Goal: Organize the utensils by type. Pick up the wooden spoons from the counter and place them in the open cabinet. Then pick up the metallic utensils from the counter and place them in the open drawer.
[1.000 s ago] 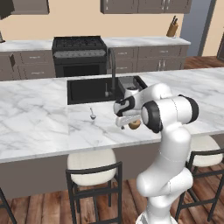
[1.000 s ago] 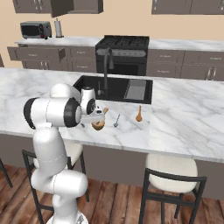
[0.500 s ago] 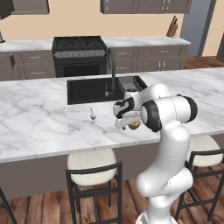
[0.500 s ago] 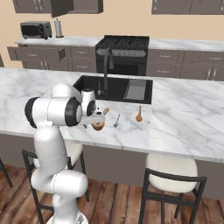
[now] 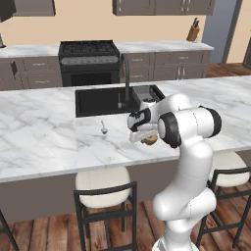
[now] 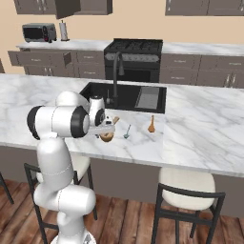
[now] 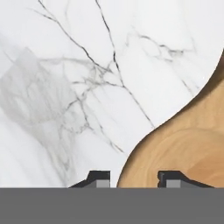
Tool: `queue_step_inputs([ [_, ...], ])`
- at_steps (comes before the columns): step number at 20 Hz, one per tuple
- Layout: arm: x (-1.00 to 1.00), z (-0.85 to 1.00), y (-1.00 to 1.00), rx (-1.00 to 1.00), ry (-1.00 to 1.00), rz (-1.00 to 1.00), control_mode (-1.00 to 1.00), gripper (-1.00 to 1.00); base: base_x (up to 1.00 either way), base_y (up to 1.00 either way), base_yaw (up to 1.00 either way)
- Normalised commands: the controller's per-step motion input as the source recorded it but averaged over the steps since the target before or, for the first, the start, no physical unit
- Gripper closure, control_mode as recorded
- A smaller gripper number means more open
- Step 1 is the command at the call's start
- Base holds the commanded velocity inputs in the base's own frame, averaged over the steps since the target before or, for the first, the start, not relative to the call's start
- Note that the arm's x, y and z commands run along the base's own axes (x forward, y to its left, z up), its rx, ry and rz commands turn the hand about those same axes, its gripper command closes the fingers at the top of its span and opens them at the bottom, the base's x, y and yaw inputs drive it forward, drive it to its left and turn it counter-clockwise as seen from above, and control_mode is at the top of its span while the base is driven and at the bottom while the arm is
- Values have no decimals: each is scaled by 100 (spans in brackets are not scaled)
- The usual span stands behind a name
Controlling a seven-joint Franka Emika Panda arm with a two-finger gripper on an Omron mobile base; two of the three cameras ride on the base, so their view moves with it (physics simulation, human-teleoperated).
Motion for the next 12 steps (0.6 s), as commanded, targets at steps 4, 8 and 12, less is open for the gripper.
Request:
queue_step_inputs([
  [4,-4,46,-4,9,0,8,-100,100,0,0,0],
  [8,-16,55,0,1,-3,10,-100,100,0,0,0],
  [12,-23,50,1,0,-16,10,-100,100,0,0,0],
])
